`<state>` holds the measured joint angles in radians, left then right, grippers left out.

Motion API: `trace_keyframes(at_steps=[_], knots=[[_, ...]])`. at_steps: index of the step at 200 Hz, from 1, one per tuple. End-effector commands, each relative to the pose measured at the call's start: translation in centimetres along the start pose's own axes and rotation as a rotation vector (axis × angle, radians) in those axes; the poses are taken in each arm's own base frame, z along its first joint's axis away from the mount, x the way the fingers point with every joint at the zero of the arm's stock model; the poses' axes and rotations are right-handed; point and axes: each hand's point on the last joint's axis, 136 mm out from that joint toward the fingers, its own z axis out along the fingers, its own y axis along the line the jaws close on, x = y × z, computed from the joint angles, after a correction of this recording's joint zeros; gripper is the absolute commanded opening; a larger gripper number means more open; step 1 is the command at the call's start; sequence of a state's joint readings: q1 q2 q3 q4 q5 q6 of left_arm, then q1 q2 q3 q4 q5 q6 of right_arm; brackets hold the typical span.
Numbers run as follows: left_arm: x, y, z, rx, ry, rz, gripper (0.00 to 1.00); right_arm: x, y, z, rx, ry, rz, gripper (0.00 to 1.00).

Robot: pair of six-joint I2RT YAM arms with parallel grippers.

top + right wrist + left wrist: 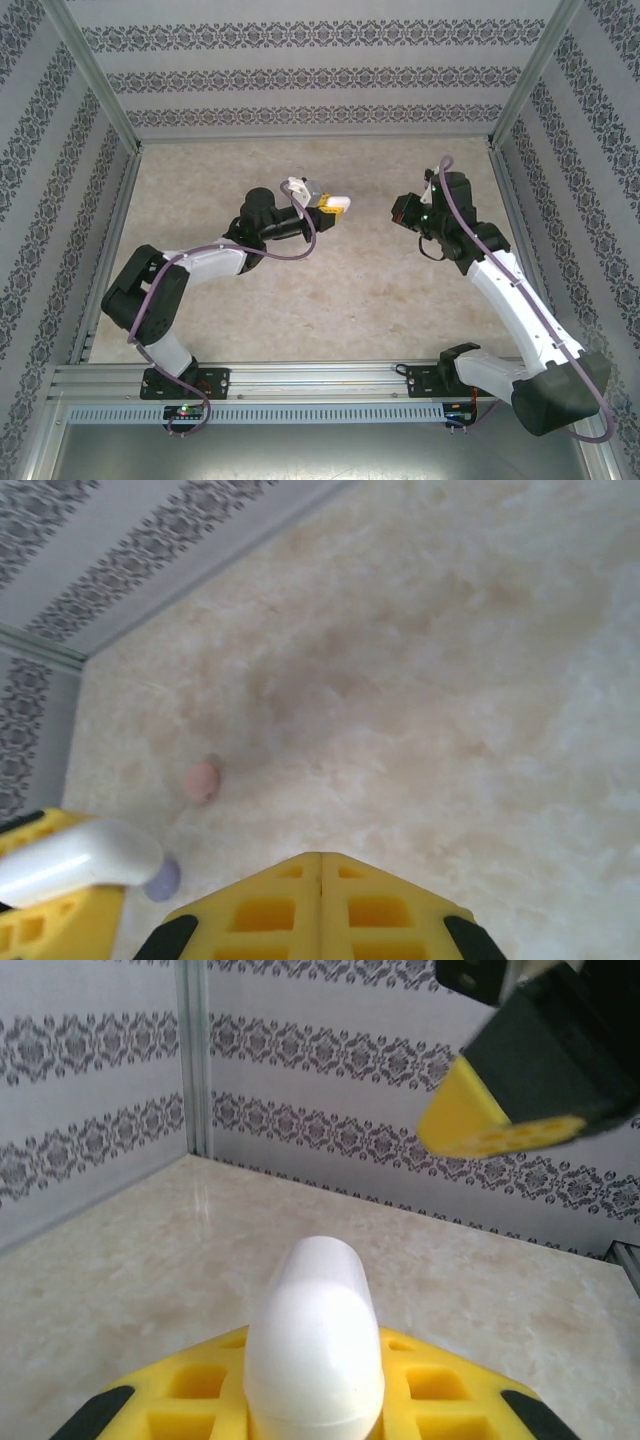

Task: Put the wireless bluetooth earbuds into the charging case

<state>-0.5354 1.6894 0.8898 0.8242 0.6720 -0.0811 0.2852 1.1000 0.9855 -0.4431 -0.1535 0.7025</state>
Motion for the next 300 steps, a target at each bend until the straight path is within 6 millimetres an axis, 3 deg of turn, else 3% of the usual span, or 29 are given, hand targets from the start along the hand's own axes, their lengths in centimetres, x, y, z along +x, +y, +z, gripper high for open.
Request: trace_keyframes(at_steps=[1,44,80,125,174,202,255,287,290,297,300], knots=[[1.3,0.9,0.4,-0.016,-0.001,-0.092,0.0,0.4,-1.6,0.5,0.038,-0.03,0.014,0.02],[4.5,1.9,2.1,-0.006,0.075,-0.245,0.0,2.3,-3.9,1.8,0.099,0.023,0.003,0.01],[8.1,3.0,4.2,-0.004,0.206,-0.5,0.0,2.9,-4.3,2.3,0.105,0.038,0.014,0.0],[12.9,4.8,5.4,-0.081,0.344,-0.744,0.03,2.7,-4.2,2.6,0.104,0.038,0.012,0.0],[15.1,6.9,6.1,-0.135,0.411,-0.894,0.07,2.6,-4.2,2.8,0.107,0.036,0.013,0.0],[16.1,7.8,5.8,-0.184,0.449,-0.966,0.15,2.5,-4.2,2.8,0.106,0.034,0.014,0.0],[17.1,9.5,4.6,-0.285,0.485,-1.088,0.54,2.0,-3.7,2.5,0.1,0.024,0.013,0.03],[17.2,10.6,3.5,-0.326,0.485,-1.133,0.65,1.6,-3.4,2.1,0.096,0.015,0.009,0.04],[17.2,10.8,3.4,-0.331,0.484,-1.137,0.69,1.6,-3.4,2.1,0.095,0.014,0.01,0.04],[17.2,11.0,3.1,-0.346,0.482,-1.141,0.96,1.5,-3.4,2.0,0.097,0.012,0.009,0.05],[17.2,11.1,2.9,-0.353,0.484,-1.144,1.0,1.5,-3.3,2.0,0.095,0.01,0.009,0.05]])
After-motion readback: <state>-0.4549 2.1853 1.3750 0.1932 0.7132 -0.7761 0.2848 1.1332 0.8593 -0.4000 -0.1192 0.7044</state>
